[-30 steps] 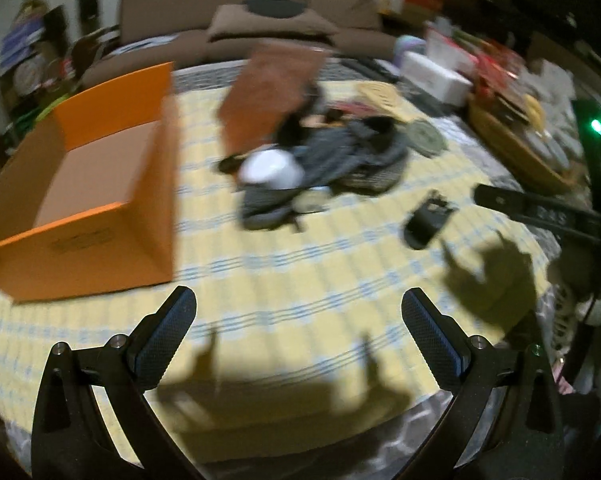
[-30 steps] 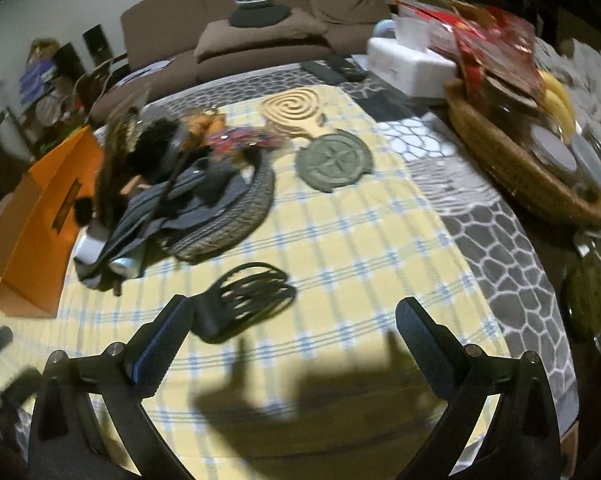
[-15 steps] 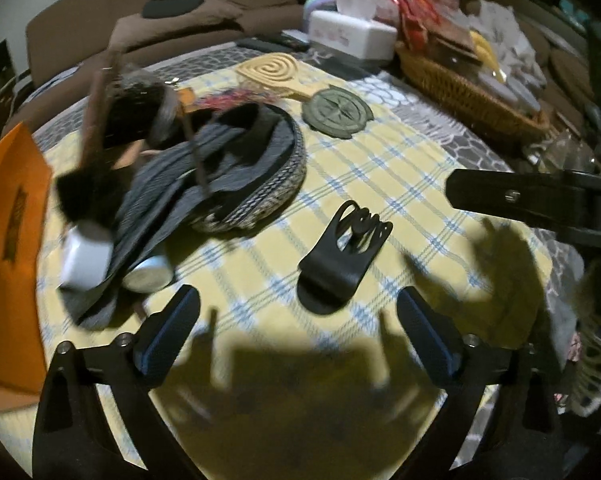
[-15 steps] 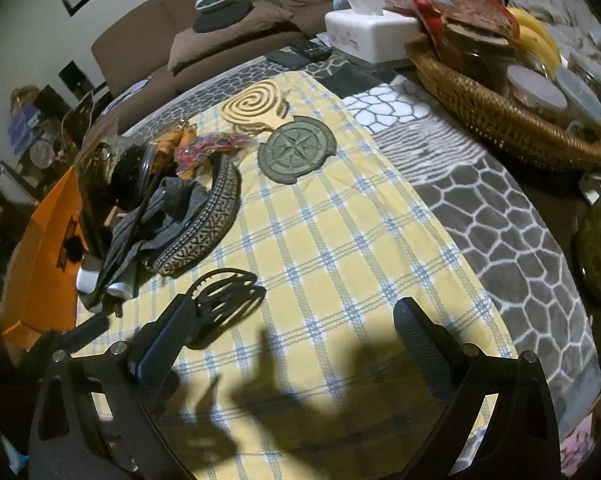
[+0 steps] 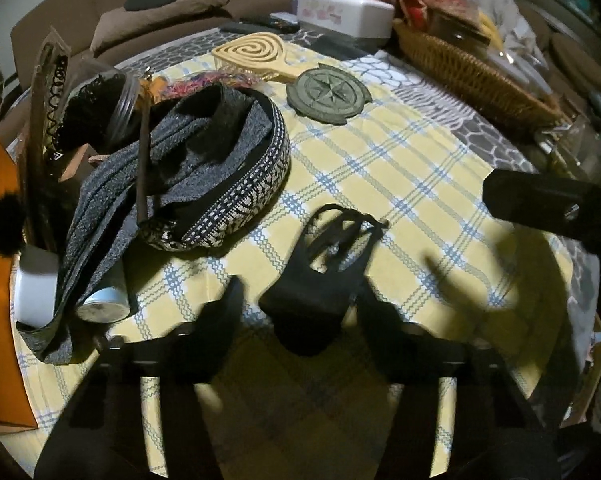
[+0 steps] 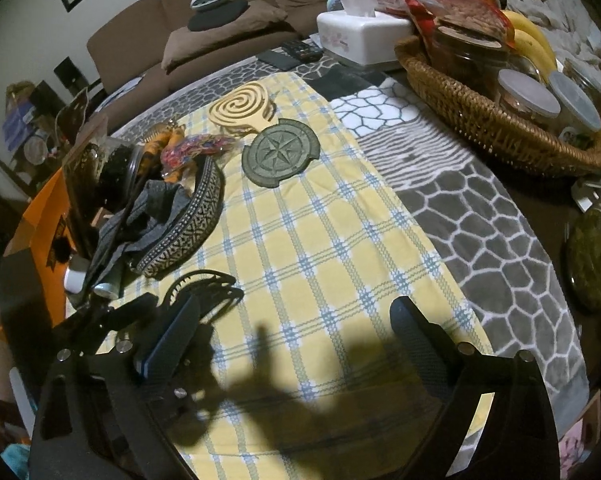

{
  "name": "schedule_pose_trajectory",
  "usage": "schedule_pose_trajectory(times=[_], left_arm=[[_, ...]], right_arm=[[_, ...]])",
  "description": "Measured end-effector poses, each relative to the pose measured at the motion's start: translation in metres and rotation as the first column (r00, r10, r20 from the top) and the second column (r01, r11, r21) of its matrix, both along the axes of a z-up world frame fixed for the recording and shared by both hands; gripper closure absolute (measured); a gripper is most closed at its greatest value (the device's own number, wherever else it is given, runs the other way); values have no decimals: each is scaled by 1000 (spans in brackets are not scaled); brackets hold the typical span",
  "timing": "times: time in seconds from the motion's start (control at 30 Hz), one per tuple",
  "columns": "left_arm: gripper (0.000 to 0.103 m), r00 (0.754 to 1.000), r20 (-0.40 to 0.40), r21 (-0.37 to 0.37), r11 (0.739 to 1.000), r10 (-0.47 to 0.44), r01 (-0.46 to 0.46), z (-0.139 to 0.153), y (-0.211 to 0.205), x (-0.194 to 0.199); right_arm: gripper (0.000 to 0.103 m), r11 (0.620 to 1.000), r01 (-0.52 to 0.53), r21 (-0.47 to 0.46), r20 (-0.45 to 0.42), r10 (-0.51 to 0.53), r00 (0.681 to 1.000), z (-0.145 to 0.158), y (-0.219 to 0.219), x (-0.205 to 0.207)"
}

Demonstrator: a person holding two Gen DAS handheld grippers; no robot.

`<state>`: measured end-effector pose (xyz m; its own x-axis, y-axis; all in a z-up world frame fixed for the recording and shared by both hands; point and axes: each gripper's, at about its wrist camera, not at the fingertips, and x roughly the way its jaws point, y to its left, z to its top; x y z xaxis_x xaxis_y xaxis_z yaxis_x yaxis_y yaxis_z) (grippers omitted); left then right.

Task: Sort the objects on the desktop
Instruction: 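Close the left tool on the black claw clip and lift it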

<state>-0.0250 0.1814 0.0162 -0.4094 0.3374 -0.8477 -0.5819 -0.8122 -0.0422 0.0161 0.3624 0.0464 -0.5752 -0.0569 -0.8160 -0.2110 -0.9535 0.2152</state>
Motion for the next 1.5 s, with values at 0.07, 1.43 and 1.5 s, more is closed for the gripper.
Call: schedule_pose_trajectory(times=[0.07, 1.43, 1.5], left_arm=[[63, 1000, 19, 20, 1000, 9, -9, 2, -4, -2], [103, 967, 164, 285, 930, 192, -233, 53, -157, 23], [103, 970, 145, 276, 934, 195, -229, 60, -166, 26]], right_arm=[[9, 1000, 9, 8, 7, -9, 1000, -2, 3, 0], [39, 983, -171, 60, 10, 171, 985, -3, -84, -7], [41, 982, -176, 63, 8, 176, 984, -2, -88, -9]])
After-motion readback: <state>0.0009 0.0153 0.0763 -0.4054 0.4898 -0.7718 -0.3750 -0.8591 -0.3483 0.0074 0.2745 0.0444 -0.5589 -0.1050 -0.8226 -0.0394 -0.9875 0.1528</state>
